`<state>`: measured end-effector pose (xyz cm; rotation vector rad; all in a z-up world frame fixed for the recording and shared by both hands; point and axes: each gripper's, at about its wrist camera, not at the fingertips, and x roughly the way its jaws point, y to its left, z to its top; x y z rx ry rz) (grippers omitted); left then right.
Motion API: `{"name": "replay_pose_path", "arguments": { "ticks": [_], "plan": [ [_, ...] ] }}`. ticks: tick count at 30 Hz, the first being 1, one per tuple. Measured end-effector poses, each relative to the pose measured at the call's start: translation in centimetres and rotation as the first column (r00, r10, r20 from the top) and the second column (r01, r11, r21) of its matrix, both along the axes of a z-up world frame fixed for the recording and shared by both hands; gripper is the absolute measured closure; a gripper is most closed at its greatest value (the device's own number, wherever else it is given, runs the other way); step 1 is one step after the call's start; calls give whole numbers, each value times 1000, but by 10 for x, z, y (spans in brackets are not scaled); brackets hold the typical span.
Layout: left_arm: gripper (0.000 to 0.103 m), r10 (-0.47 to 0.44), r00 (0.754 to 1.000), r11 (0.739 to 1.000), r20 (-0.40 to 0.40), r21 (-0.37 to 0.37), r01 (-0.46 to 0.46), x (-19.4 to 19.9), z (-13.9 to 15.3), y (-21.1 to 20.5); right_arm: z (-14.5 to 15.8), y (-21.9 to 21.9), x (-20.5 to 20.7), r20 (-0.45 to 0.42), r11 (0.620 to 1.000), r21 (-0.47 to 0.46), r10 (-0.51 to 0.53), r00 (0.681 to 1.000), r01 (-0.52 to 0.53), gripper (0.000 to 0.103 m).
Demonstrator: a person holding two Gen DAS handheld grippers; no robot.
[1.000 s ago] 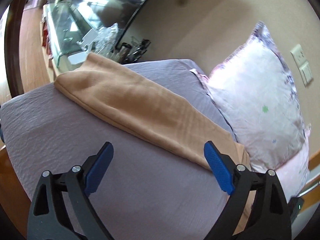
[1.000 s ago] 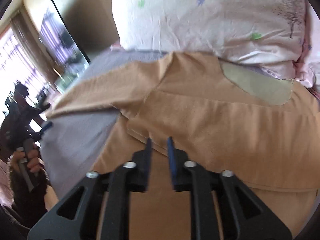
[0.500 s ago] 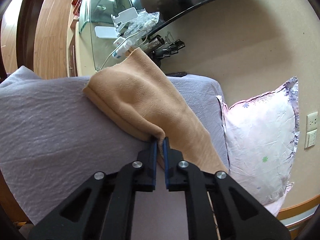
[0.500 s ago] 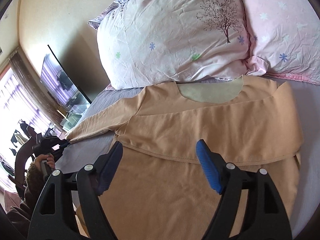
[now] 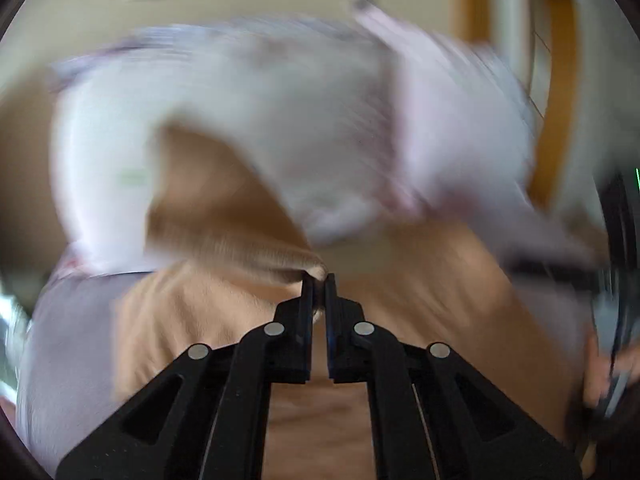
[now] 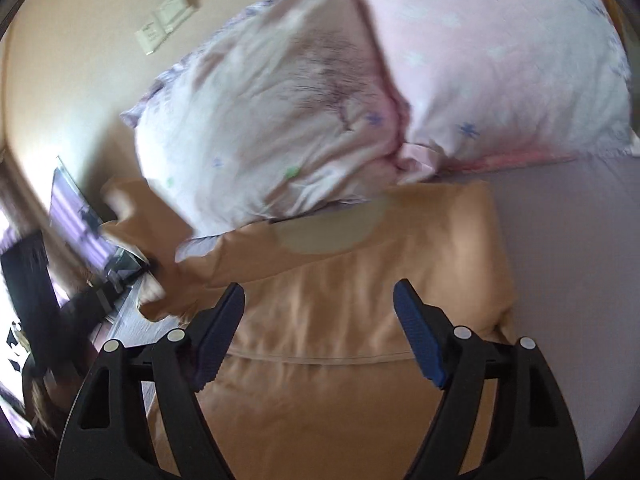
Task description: Fold small clothes
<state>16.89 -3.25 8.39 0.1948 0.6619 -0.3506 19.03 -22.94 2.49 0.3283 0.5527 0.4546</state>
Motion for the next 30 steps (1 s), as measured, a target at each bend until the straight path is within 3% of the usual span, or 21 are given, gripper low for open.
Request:
{"name": "replay_pose_path", "arguments": {
  "ticks": [2, 4, 5, 9, 12, 16, 19, 20, 22, 24, 28, 30],
  "plan": [
    [97, -120, 990, 982, -75, 138, 130, -10, -39, -51, -11, -13, 13, -65, 999, 21, -26, 998, 28, 25],
    [94, -154, 984, 969, -93, 182, 169, -26, -55, -61, -21, -22, 22, -125, 999, 42, -21, 992, 26, 26],
    [93, -161, 982, 970, -100, 168, 176, -36, -57, -54, -25, -26, 25, -146, 999, 45, -18, 989, 25, 33],
    [81, -49, 993, 993, -108, 102, 60, -68, -48, 9, -37, -26, 41, -224, 999, -12, -46, 974, 45, 55],
    [78, 67, 990, 992, -124, 114, -53, -79, -48, 52, -47, -18, 44, -271, 999, -49, -35, 962, 23, 62],
    [75, 149, 972, 987, -183, 92, -134, -94, -58, 89, -58, -3, 41, -287, 992, -127, -42, 957, 6, 65],
    [73, 156, 963, 987, -219, 73, -144, -98, -70, 100, -60, 10, 40, -244, 976, -217, -57, 968, 3, 75],
    [73, 157, 963, 987, -221, 70, -145, -98, -73, 101, -61, 14, 39, -229, 971, -241, -49, 972, -7, 98],
    [72, 158, 964, 987, -213, 68, -147, -99, -74, 97, -58, 18, 34, -208, 975, -216, -6, 978, -40, 99],
    [71, 158, 963, 987, -217, 54, -150, -101, -74, 99, -43, 19, 28, -129, 969, -247, -34, 991, 1, 99],
    [69, 159, 962, 987, -220, 41, -154, -98, -76, 98, -4, -6, 28, 25, 950, -242, -196, 980, 196, 99],
    [67, 159, 963, 987, -220, 36, -155, -99, -76, 98, 4, -20, 43, 85, 905, -289, -302, 950, 314, 99]
  ]
}}
